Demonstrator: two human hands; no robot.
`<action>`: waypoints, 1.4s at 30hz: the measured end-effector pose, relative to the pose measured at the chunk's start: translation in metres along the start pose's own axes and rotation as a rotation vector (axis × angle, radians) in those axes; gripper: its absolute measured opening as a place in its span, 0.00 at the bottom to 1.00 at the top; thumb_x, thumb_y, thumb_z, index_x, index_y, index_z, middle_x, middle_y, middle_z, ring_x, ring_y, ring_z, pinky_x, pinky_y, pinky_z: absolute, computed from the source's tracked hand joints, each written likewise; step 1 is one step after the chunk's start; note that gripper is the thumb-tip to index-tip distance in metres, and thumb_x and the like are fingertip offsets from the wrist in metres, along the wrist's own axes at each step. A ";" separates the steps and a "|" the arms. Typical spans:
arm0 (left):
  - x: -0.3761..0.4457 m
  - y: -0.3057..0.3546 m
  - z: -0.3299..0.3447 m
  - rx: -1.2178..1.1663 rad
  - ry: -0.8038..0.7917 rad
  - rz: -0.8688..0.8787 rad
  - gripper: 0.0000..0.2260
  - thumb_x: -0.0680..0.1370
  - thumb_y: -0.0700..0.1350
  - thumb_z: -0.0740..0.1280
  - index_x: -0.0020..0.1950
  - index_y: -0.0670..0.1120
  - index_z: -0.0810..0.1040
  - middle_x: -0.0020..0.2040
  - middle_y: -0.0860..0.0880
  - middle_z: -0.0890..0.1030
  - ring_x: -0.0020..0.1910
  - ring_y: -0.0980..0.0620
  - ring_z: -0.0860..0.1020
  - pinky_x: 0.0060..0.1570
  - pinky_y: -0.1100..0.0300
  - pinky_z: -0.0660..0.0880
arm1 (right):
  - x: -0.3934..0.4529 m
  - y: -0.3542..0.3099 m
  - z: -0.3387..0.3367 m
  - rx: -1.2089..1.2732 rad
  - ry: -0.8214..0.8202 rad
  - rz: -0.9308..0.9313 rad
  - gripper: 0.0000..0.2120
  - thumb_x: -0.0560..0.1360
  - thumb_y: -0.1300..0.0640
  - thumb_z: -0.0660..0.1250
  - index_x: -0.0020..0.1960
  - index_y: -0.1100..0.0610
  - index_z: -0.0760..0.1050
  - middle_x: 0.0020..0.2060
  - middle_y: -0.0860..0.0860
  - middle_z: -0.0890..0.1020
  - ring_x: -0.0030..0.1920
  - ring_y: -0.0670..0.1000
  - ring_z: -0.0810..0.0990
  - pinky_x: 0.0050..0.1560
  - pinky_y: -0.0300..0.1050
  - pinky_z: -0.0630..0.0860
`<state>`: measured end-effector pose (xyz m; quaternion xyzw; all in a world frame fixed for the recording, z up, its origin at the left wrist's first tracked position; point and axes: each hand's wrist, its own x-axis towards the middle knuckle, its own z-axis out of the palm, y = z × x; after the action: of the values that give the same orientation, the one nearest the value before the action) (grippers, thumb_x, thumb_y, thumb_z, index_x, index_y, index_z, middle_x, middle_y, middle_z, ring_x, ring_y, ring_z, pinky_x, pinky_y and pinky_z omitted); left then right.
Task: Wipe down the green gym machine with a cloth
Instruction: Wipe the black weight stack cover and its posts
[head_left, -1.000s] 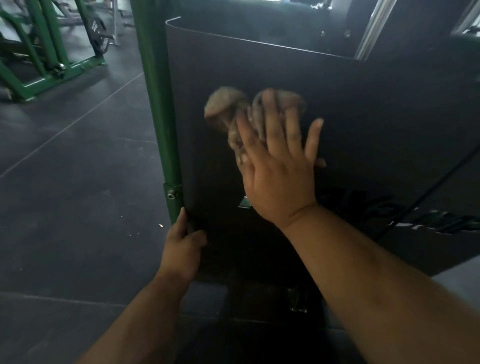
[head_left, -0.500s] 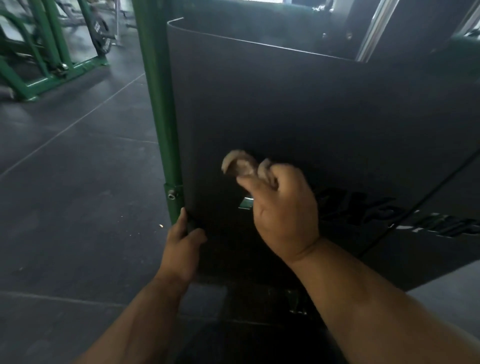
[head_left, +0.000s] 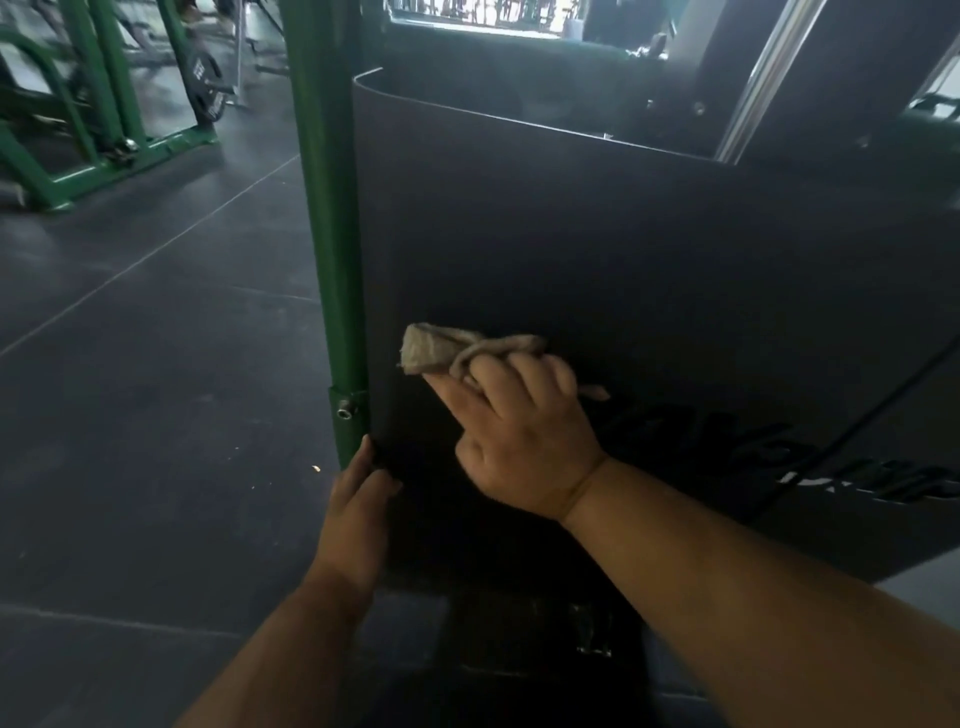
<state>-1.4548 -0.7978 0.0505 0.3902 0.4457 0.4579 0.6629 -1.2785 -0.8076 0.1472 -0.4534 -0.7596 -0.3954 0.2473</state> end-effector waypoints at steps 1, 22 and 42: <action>-0.001 0.002 0.000 0.001 -0.018 0.002 0.22 0.84 0.35 0.57 0.58 0.62 0.79 0.47 0.55 0.88 0.44 0.57 0.86 0.37 0.65 0.80 | -0.002 -0.001 -0.003 0.069 -0.026 -0.001 0.29 0.75 0.56 0.66 0.76 0.50 0.73 0.58 0.53 0.78 0.52 0.58 0.78 0.54 0.56 0.72; 0.021 -0.036 -0.005 0.101 0.084 0.027 0.35 0.71 0.49 0.68 0.78 0.68 0.67 0.73 0.46 0.76 0.71 0.41 0.76 0.69 0.32 0.74 | 0.064 0.047 -0.052 -0.041 0.229 0.192 0.15 0.84 0.55 0.60 0.47 0.54 0.85 0.48 0.57 0.83 0.48 0.58 0.73 0.46 0.51 0.65; -0.005 0.008 -0.028 0.008 0.016 -0.098 0.23 0.86 0.44 0.47 0.57 0.54 0.82 0.44 0.63 0.87 0.46 0.67 0.83 0.58 0.63 0.74 | -0.047 -0.039 0.057 0.000 -0.119 -0.097 0.11 0.80 0.58 0.64 0.58 0.49 0.82 0.53 0.52 0.82 0.51 0.56 0.75 0.52 0.53 0.70</action>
<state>-1.4843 -0.7976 0.0509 0.3667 0.4715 0.4261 0.6794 -1.2916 -0.7947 0.0655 -0.4389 -0.7940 -0.3791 0.1823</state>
